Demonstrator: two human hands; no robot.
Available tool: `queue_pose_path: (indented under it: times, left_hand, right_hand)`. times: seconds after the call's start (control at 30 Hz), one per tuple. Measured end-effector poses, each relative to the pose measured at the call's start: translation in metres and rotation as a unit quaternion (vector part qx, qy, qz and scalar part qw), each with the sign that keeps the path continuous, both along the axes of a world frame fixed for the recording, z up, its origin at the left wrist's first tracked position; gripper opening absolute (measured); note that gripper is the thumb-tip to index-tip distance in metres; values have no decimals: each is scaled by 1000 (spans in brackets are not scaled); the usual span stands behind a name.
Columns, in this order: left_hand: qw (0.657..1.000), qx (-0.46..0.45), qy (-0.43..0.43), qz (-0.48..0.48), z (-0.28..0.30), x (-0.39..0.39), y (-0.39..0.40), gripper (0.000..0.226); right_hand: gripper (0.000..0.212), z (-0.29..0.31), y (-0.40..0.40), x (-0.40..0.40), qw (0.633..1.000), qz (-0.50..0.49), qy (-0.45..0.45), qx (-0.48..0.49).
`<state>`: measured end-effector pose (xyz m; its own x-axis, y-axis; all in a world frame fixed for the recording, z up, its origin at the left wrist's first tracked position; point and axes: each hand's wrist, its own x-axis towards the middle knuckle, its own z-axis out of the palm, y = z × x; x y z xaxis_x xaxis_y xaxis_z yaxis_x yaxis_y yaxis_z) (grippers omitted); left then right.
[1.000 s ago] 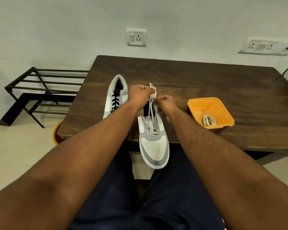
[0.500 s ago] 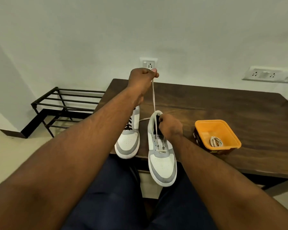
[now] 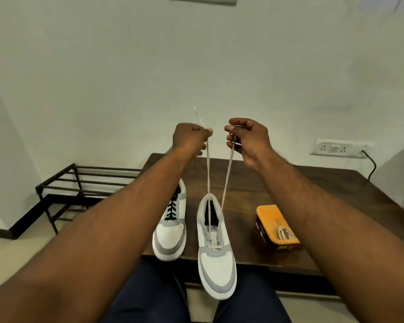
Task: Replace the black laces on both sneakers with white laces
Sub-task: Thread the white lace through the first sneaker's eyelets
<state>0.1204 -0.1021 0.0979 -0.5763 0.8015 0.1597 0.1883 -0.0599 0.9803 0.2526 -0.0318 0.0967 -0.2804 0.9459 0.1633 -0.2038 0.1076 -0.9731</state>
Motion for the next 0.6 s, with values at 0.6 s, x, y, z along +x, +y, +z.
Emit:
queue_pose_path:
  times: [0.6]
  left_hand:
    - [998,62,-13,-28,58,-8,-9,9]
  right_hand:
    - [31,70,-26,-13,994,0,4,113]
